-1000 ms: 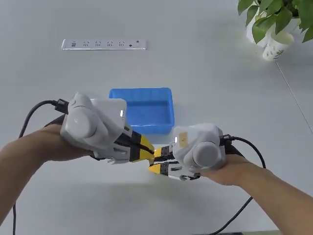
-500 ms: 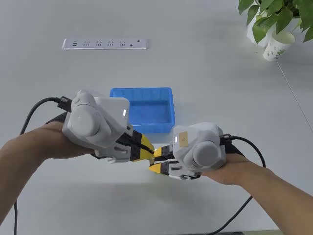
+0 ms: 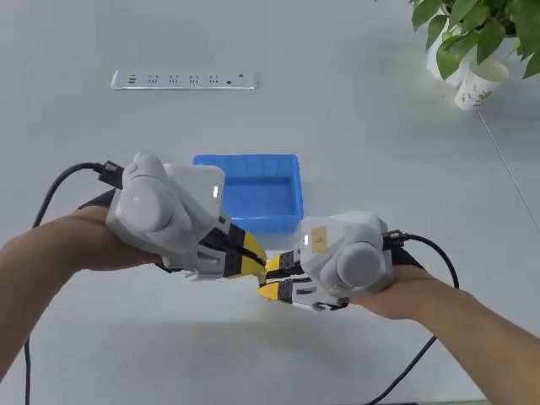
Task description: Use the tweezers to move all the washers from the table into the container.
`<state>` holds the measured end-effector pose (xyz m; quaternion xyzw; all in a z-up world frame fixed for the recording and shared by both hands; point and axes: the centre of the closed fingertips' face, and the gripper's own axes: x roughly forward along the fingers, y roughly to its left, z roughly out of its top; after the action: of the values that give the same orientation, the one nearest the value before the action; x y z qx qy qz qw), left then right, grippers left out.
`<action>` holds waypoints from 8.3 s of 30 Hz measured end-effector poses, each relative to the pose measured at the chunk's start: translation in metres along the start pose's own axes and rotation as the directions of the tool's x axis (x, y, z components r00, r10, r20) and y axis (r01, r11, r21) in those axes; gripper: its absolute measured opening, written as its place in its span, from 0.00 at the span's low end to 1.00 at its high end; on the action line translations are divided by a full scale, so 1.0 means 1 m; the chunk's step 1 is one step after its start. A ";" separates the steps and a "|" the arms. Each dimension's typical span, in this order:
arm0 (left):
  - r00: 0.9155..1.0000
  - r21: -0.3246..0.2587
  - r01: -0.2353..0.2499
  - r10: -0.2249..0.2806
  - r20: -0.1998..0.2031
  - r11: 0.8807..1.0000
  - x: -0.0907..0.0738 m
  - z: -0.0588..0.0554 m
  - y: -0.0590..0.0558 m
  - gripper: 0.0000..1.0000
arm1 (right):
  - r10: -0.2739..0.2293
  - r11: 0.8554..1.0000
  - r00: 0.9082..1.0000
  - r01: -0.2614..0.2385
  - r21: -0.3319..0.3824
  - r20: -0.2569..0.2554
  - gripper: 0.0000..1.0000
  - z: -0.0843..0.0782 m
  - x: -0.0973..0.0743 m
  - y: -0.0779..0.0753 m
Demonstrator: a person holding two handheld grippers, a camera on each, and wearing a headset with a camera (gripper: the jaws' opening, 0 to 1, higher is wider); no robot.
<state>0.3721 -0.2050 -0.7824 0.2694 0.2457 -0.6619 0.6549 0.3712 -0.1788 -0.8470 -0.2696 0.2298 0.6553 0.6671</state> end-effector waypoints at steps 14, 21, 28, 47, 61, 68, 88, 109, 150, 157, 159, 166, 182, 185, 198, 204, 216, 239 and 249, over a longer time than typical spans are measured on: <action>1.000 0.014 -0.008 0.008 -0.008 1.000 -0.015 0.015 0.009 0.04 | -0.017 1.000 1.000 0.018 -0.024 0.014 0.09 0.017 -0.011 -0.013; 1.000 0.024 -0.012 0.012 -0.010 1.000 -0.020 0.020 0.017 0.04 | -0.026 0.999 1.000 0.026 -0.029 0.017 0.09 0.021 -0.015 -0.022; 1.000 0.039 -0.016 0.016 -0.013 0.999 -0.027 0.026 0.027 0.04 | -0.043 0.998 0.999 0.044 -0.033 0.026 0.09 0.028 -0.020 -0.033; 0.999 0.074 -0.029 0.031 -0.028 0.997 -0.044 0.037 0.059 0.04 | -0.087 0.994 0.995 0.090 -0.058 0.043 0.09 0.045 -0.030 -0.068; 0.999 0.085 -0.032 0.035 -0.039 0.996 -0.046 0.035 0.087 0.04 | -0.107 0.992 0.993 0.110 -0.059 0.049 0.09 0.047 -0.029 -0.098; 0.999 0.080 -0.029 0.032 -0.044 0.996 -0.041 0.028 0.098 0.04 | -0.102 0.993 0.994 0.105 -0.053 0.042 0.09 0.040 -0.022 -0.109; 0.998 0.059 -0.008 0.011 -0.055 0.998 -0.015 0.006 0.126 0.04 | -0.087 0.996 0.996 0.087 -0.002 0.015 0.10 0.010 -0.004 -0.132; 0.997 0.044 0.018 -0.015 -0.070 0.999 0.003 -0.008 0.130 0.04 | -0.055 0.998 0.998 0.055 0.002 -0.025 0.10 -0.010 0.008 -0.135; 0.997 0.072 0.001 0.005 -0.081 0.997 -0.024 0.019 0.119 0.04 | -0.097 0.995 0.995 0.097 -0.031 0.002 0.11 0.021 -0.017 -0.128; 0.996 0.070 0.003 0.003 -0.088 0.998 -0.032 0.027 0.111 0.04 | -0.107 0.993 0.994 0.108 -0.044 0.015 0.11 0.030 -0.024 -0.121; 0.996 0.068 0.004 0.002 -0.090 0.998 -0.033 0.028 0.108 0.04 | -0.110 0.993 0.994 0.111 -0.044 0.014 0.11 0.032 -0.025 -0.118; 0.995 0.070 0.009 -0.002 -0.098 0.997 -0.036 0.033 0.096 0.04 | -0.118 0.992 0.993 0.119 -0.046 0.014 0.11 0.036 -0.029 -0.106; 0.995 0.074 0.024 -0.017 -0.099 0.997 -0.030 0.031 0.069 0.04 | -0.115 0.993 0.993 0.115 -0.034 0.009 0.11 0.032 -0.029 -0.079; 0.995 0.072 0.029 -0.021 -0.102 0.997 -0.028 0.029 0.065 0.04 | -0.111 0.993 0.994 0.112 -0.023 0.012 0.11 0.030 -0.027 -0.074; 0.993 0.073 0.046 -0.037 -0.112 0.996 -0.015 0.018 0.049 0.04 | -0.093 0.996 0.996 0.093 -0.013 -0.002 0.11 0.016 -0.019 -0.058; 0.992 0.068 0.055 -0.047 -0.117 0.996 -0.009 0.013 0.044 0.04 | -0.078 0.997 0.997 0.078 -0.006 -0.007 0.11 0.011 -0.014 -0.051; 0.991 0.052 0.068 -0.062 -0.122 0.996 -0.001 0.005 0.038 0.04 | -0.060 0.998 0.998 0.060 0.010 -0.012 0.11 0.002 -0.007 -0.043; 0.989 0.028 0.088 -0.084 -0.118 0.996 0.012 -0.004 0.033 0.04 | -0.033 0.998 0.999 0.033 0.045 -0.010 0.11 -0.010 0.004 -0.036; 0.989 0.021 0.089 -0.086 -0.116 0.996 0.011 -0.004 0.033 0.04 | -0.033 0.999 0.999 0.033 0.041 -0.007 0.11 -0.008 0.003 -0.037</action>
<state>0.4057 -0.2111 -0.7920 0.3047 0.2859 -0.6766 0.6063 0.4088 -0.1813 -0.8527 -0.2615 0.2408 0.6386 0.6825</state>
